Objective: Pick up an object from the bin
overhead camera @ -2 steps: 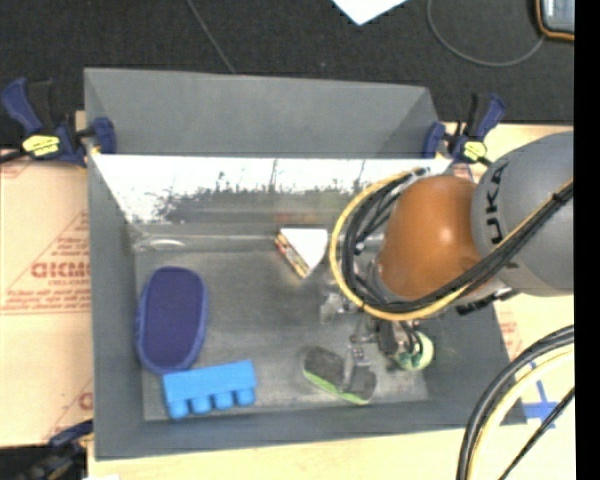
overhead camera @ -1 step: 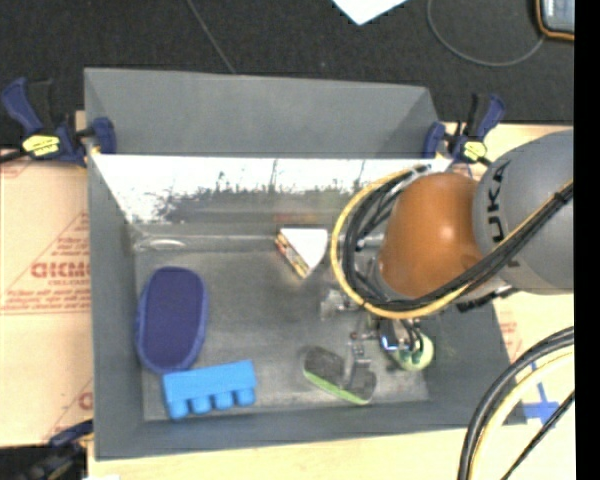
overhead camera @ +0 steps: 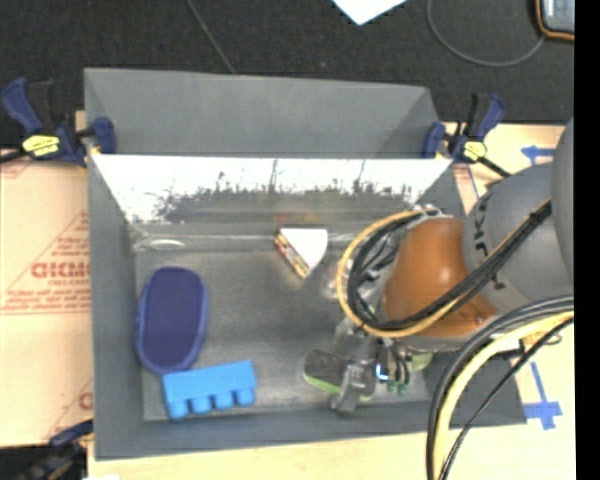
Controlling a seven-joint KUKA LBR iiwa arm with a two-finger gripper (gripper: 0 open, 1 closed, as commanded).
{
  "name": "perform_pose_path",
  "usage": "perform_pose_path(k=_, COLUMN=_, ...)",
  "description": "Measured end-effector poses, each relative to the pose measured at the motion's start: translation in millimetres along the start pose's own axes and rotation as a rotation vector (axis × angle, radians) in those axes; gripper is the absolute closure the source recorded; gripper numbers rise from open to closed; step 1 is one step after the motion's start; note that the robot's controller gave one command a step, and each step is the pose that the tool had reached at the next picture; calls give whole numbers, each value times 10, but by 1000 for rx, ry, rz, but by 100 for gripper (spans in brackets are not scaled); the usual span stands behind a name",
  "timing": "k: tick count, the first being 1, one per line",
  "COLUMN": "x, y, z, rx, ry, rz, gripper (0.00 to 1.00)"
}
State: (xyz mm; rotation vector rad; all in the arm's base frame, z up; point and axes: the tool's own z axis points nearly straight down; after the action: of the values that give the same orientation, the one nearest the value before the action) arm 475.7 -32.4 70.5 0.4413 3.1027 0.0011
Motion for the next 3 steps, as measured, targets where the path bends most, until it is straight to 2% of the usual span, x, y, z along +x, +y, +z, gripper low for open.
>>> perform_pose_path(k=1, x=-8, y=115, z=-654, rx=0, ry=1, rz=-171, gripper=0)
perform_pose_path(k=2, x=-9, y=2, z=-26, rx=0, ry=-3, rz=-11, gripper=0)
perform_pose_path(k=3, x=41, y=306, z=-2, rx=-2, ry=-5, rz=-84, gripper=0)
